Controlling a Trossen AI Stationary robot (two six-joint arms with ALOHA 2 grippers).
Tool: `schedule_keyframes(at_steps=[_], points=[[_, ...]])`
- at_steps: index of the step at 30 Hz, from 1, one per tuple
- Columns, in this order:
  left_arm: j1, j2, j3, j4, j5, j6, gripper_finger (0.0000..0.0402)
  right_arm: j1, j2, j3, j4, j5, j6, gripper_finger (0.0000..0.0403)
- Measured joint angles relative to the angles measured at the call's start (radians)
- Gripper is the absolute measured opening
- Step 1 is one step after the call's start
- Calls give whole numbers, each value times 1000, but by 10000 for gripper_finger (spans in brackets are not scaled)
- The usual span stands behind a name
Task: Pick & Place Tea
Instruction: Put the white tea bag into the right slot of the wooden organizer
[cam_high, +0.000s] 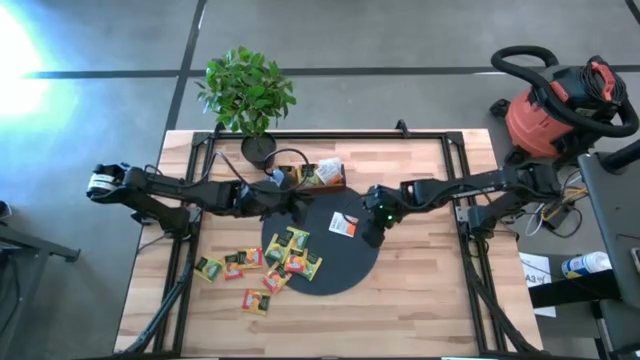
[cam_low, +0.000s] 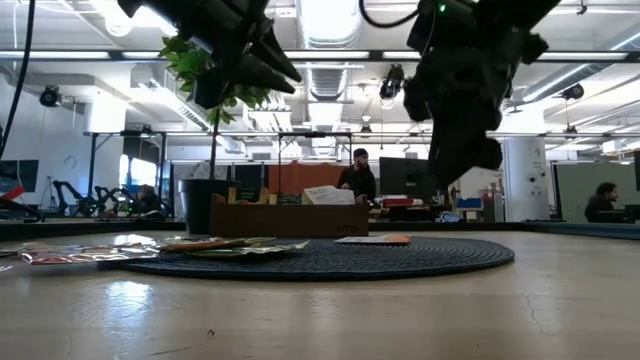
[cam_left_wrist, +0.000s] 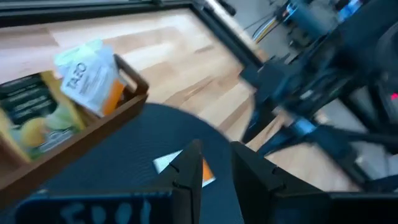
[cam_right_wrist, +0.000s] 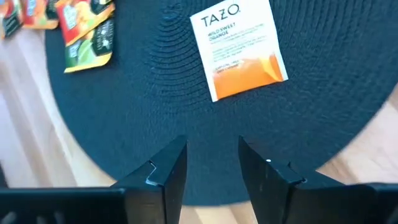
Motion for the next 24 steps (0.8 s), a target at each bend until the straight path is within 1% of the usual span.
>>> schedule_keyframes(at_steps=[3,7,10,12,14,17,19,21,24], points=[[3,8,0,19,-3,17,58,0,41,-19,70,0,27,133],[3,22,0,62,-51,67,58,0,111,-24,187,0,37,126],[4,27,0,141,-66,85,58,0,158,-9,217,2,33,122],[12,35,1,182,-49,99,58,0,183,1,220,21,24,120],[33,62,3,203,50,108,58,0,203,2,223,53,7,120],[62,150,2,200,239,83,58,0,229,2,245,60,-13,120],[73,219,0,201,317,65,58,0,241,2,251,58,-27,119],[80,277,1,223,347,55,58,0,249,2,259,58,-30,116],[87,346,9,236,351,42,58,-1,258,0,264,57,-33,112]])
